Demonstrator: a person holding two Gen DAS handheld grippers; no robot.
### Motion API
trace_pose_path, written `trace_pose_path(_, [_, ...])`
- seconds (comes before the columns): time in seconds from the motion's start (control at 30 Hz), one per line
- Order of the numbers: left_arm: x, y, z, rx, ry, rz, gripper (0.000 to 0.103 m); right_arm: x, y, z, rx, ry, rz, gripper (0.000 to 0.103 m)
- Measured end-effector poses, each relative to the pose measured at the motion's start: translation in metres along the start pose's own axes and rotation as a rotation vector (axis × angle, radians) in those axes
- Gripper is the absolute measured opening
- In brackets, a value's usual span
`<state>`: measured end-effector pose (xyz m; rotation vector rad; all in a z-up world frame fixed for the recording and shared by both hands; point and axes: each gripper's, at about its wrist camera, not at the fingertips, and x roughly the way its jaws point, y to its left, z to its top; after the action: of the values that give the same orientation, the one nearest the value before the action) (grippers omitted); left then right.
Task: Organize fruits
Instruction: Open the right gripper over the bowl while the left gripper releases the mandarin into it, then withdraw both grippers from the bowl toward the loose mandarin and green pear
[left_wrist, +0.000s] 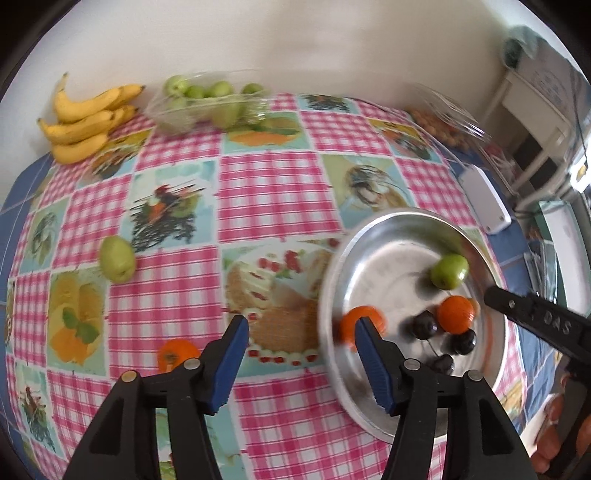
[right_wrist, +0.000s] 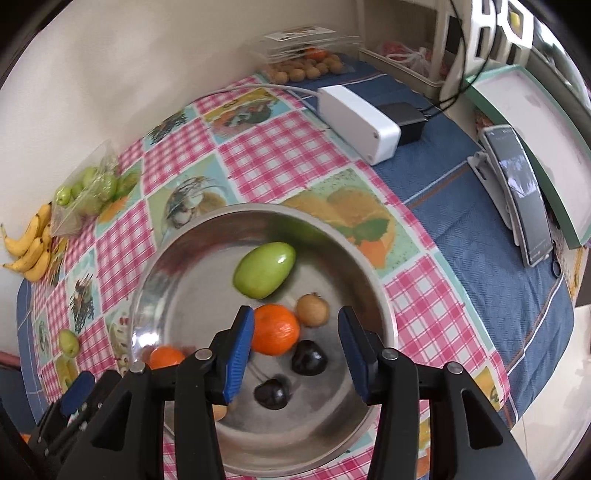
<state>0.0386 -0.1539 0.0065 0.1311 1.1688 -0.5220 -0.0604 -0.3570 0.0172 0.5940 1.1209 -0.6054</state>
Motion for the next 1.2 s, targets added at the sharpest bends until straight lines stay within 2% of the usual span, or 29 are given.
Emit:
trace_pose_path(0.4, [0.000, 0.052, 0.004, -0.134, 0.010, 0.054, 0.073, 0.001, 0.057, -0.021, -0.163, 0.025, 0.019, 0.050])
trace_pose_path(0.47, [0.001, 0.060, 0.003, -0.153, 0.017, 0.058, 0.080, 0.001, 0.062, -0.024, -0.172, 0.028, 0.018, 0.062])
trace_pose_path(0.5, [0.001, 0.063, 0.003, -0.160, 0.018, 0.059, 0.083, 0.002, 0.063, -0.025, -0.175, 0.029, 0.016, 0.063])
trace_pose_path(0.6, [0.000, 0.073, 0.003, -0.184, 0.015, 0.069, 0.084, 0.003, 0.067, -0.026, -0.188, 0.033, 0.015, 0.063])
trace_pose_path(0.7, [0.000, 0.082, 0.003, -0.202, 0.015, 0.083, 0.085, 0.005, 0.070, -0.027, -0.185, 0.040, 0.017, 0.069])
trace_pose_path(0.8, [-0.001, 0.090, 0.002, -0.218, 0.013, 0.095, 0.102, 0.007, 0.074, -0.028, -0.197, 0.044, 0.020, 0.081])
trace_pose_path(0.87, [-0.003, 0.094, 0.002, -0.223, 0.003, 0.102, 0.102, 0.008, 0.078, -0.029, -0.207, 0.047, 0.027, 0.085])
trace_pose_path(1.03, [-0.005, 0.098, 0.003, -0.220, -0.010, 0.123, 0.103, 0.009, 0.083, -0.032, -0.221, 0.051, 0.045, 0.087])
trace_pose_path(1.13, [-0.006, 0.100, 0.003, -0.209, -0.020, 0.145, 0.103, 0.009, 0.084, -0.033, -0.224, 0.044, 0.049, 0.099])
trace_pose_path(1.2, [-0.006, 0.101, 0.002, -0.211, -0.025, 0.150, 0.103, 0.008, 0.083, -0.033, -0.218, 0.041, 0.049, 0.099])
